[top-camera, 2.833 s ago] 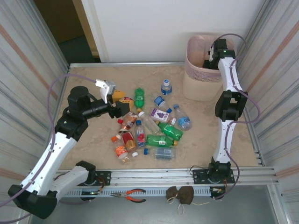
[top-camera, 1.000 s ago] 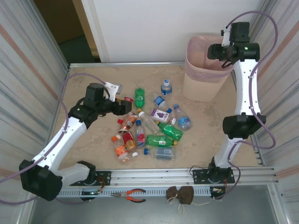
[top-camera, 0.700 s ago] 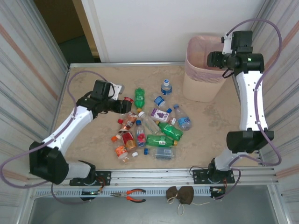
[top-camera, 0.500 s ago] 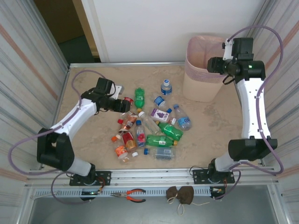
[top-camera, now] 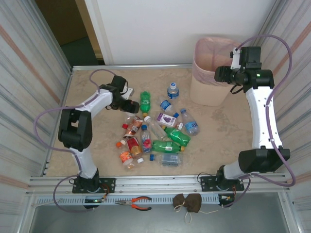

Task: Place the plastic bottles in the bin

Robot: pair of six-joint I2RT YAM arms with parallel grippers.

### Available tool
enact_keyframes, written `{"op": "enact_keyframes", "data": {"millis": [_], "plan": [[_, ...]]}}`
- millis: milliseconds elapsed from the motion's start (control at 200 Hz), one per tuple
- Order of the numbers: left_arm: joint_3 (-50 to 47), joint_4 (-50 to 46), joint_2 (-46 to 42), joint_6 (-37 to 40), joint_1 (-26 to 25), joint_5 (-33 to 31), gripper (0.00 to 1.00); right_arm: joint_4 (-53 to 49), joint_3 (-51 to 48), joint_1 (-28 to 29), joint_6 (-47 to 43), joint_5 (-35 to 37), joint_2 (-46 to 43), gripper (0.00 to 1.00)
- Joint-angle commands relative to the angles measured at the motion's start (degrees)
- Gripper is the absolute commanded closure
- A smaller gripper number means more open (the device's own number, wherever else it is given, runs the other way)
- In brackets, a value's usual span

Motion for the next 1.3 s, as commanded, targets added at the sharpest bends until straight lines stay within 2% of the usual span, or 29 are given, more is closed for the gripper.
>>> {"op": "enact_keyframes", "data": {"millis": [0, 426, 531, 701, 852, 1102, 1298], "plan": [[3.34, -2.39, 2.64, 1.93, 1.0, -1.72, 0.12, 1.05, -0.28, 0.37, 0.97, -0.7, -2.3, 0.33], [1.34, -2.28, 1.92, 2.29, 7.05, -3.48, 0.27, 1.31, -0.81, 2.35, 1.29, -0.43, -2.03, 0.33], [0.5, -2.43, 1.61, 1.71, 7.36, -2.39, 0.27, 1.24, -1.01, 2.53, 1.29, -0.43, -2.09, 0.33], [-3.14, -1.73, -0.1, -0.06, 7.33, -1.84, 0.19, 1.43, -1.82, 2.93, 1.38, -0.55, -2.54, 0.32], [-6.83, -1.09, -2.53, -1.14, 7.25, -1.16, 0.18, 1.47, -2.58, 3.43, 1.59, -0.58, -2.78, 0.32], [-13.19, -0.72, -7.14, -2.72, 6.22, -0.81, 0.2, 1.55, -3.72, 4.48, 1.73, -0.45, -3.24, 0.32], [-17.6, -0.73, -10.4, -4.1, 5.46, -1.56, 0.26, 1.5, -4.01, 5.2, 1.82, -0.14, -3.44, 0.32]]}}
